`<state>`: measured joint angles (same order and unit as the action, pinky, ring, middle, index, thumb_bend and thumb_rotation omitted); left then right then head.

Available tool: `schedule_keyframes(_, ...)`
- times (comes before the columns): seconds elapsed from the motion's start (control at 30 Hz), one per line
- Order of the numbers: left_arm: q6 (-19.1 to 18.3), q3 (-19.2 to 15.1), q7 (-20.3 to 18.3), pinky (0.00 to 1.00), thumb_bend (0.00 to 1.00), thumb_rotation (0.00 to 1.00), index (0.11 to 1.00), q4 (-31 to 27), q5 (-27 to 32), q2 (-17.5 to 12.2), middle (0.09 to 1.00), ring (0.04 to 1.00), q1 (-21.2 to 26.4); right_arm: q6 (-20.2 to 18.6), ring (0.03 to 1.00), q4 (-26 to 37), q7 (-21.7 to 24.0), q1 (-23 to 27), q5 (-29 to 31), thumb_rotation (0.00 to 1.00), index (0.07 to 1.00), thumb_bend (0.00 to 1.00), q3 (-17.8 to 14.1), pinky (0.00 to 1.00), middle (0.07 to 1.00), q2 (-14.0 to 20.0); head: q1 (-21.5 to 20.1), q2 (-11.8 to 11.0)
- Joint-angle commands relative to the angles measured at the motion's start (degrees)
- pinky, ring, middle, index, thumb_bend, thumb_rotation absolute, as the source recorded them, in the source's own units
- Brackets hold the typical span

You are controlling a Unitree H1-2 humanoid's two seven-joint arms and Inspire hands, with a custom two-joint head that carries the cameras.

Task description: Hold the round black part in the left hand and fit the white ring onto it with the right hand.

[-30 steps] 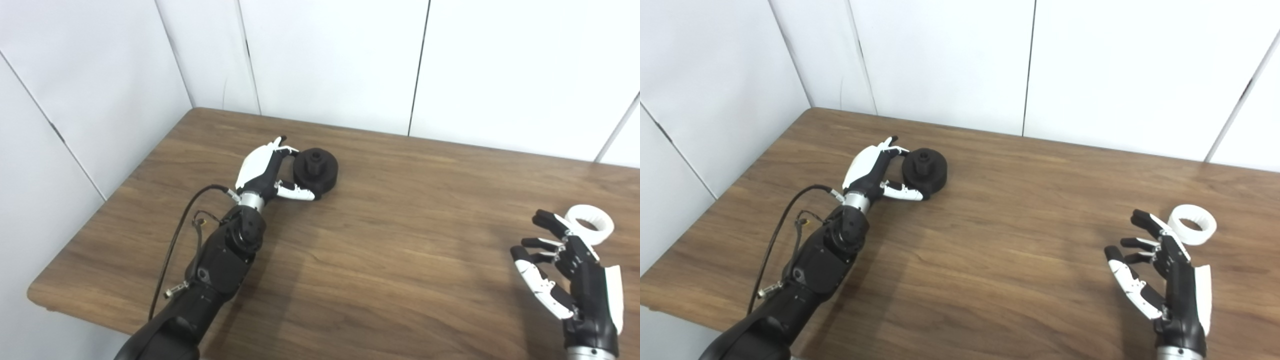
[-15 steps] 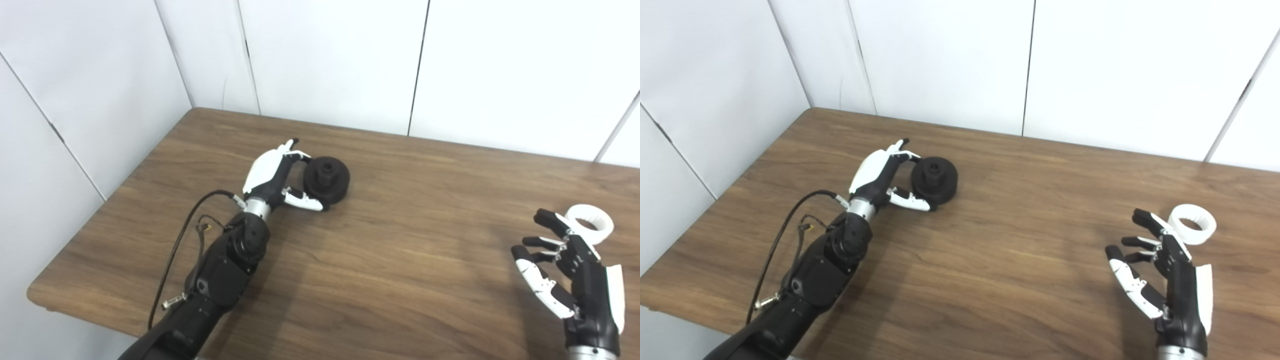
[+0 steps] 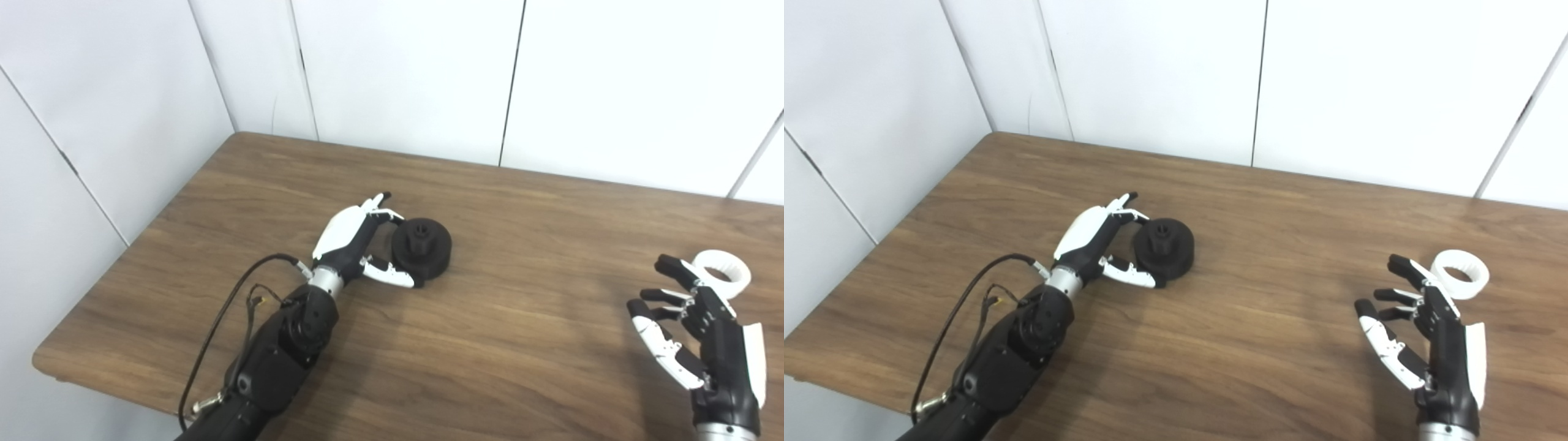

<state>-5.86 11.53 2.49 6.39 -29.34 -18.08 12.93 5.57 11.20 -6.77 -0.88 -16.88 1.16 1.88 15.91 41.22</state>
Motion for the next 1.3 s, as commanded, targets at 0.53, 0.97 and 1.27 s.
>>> schedule_keyframes(0.53,2.98,7.16,-6.79,1.00,1.00,0.34,0.634,-12.77,-2.69,0.85,1.000,1.000,-6.66,-2.53,0.635,5.14,-0.54,0.87,-1.93,0.30,0.783,0.51,1.69,0.49,0.795,-2.06,-10.83,2.76)
schedule_keyframes(0.97,6.31,7.88,-8.96,1.00,1.00,0.32,0.632,-16.48,-2.86,1.68,1.000,1.000,-9.35,-4.17,0.638,6.23,-0.82,1.06,-4.19,0.33,0.778,0.53,3.30,0.49,0.794,-4.84,-18.57,3.95)
schedule_keyframes(1.27,7.15,5.47,-11.58,1.00,0.98,0.30,0.639,-17.21,-0.99,-0.37,1.000,1.000,-9.48,-4.08,0.630,5.38,-2.30,1.96,-7.96,0.35,0.766,0.55,5.08,0.48,0.782,-7.09,-32.45,3.08)
